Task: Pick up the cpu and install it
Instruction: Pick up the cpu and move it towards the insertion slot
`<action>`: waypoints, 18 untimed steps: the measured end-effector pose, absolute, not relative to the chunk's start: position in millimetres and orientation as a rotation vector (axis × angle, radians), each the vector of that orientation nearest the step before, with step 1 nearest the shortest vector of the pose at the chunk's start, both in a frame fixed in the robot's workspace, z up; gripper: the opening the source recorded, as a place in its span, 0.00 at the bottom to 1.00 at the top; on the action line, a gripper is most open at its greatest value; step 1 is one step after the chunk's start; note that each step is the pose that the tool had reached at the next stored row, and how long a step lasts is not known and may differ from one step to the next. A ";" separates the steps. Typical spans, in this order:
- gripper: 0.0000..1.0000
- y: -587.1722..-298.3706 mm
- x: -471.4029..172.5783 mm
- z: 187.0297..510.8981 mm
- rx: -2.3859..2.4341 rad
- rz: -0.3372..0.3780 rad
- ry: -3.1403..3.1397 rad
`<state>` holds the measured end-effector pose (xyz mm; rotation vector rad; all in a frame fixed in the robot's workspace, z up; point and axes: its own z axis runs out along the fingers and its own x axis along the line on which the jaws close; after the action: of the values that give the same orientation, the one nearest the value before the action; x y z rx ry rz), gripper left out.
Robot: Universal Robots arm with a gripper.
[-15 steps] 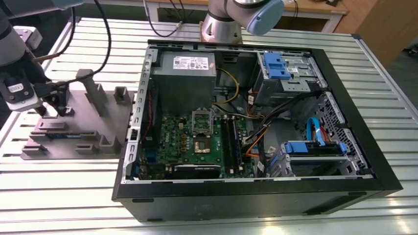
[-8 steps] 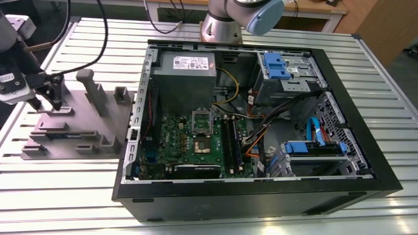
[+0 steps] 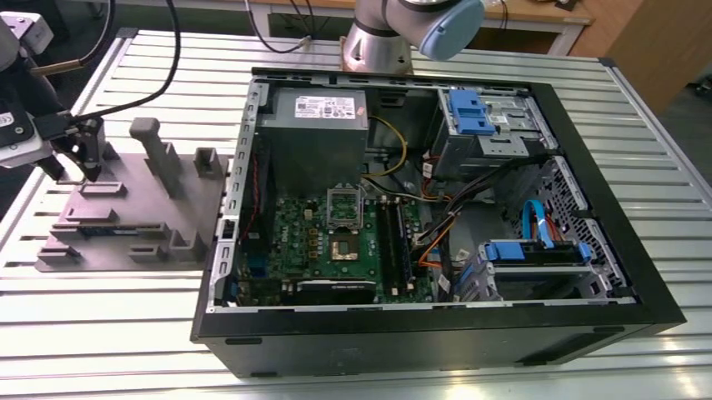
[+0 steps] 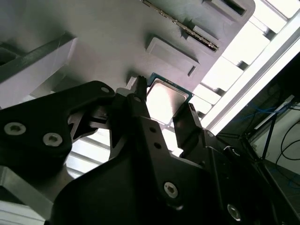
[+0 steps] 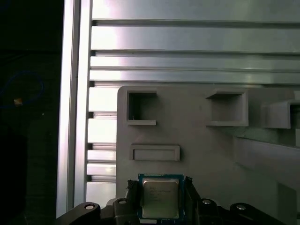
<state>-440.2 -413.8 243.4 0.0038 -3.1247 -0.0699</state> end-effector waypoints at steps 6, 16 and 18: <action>0.47 -413.8 -440.3 243.6 0.004 -0.070 -3.125; 0.47 -413.8 -440.3 245.4 -0.003 -0.070 -3.125; 0.47 -413.8 -440.3 245.5 -0.004 -0.070 -3.125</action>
<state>-440.3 -413.8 245.5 -0.0036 -3.1246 -0.0700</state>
